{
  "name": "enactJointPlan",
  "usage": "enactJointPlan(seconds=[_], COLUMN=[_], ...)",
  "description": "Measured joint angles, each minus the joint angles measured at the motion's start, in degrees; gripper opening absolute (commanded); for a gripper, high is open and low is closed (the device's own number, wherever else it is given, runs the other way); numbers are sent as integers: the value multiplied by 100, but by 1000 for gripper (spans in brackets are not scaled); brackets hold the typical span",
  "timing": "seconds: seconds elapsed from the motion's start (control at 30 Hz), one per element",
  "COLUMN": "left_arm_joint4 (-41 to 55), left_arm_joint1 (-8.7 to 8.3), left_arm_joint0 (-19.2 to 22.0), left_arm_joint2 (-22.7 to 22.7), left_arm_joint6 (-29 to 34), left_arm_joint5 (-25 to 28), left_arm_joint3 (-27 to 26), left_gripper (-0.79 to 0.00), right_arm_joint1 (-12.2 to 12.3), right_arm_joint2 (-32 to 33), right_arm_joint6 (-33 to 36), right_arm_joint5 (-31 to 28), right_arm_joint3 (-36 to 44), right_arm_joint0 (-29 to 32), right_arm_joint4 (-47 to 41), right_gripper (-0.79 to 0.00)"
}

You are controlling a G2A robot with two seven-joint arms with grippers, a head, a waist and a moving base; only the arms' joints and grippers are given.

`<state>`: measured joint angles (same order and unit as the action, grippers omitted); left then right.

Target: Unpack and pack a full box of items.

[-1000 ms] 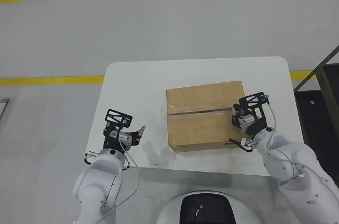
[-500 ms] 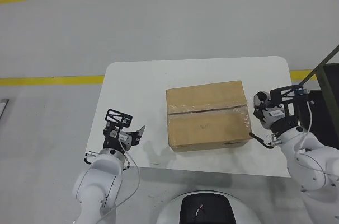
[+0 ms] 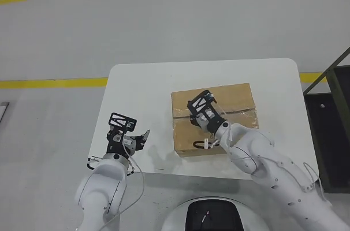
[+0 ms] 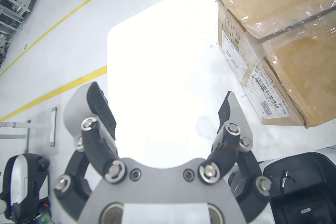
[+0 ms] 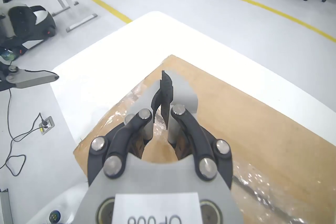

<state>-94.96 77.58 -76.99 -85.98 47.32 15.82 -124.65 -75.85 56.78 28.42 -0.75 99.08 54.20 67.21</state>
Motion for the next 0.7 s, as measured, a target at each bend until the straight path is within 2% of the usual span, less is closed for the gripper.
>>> enactJointPlan(seconds=[0.7], left_arm_joint4=[0], left_arm_joint1=[0], left_arm_joint0=[0], left_arm_joint2=[0], left_arm_joint6=[0], left_arm_joint5=[0], left_arm_joint3=[0], left_gripper=[0], right_arm_joint1=[263], right_arm_joint2=[1554], right_arm_joint6=[612], right_arm_joint5=[218], right_arm_joint3=[732], right_arm_joint0=[1377], right_arm_joint4=[393], right_gripper=[-785])
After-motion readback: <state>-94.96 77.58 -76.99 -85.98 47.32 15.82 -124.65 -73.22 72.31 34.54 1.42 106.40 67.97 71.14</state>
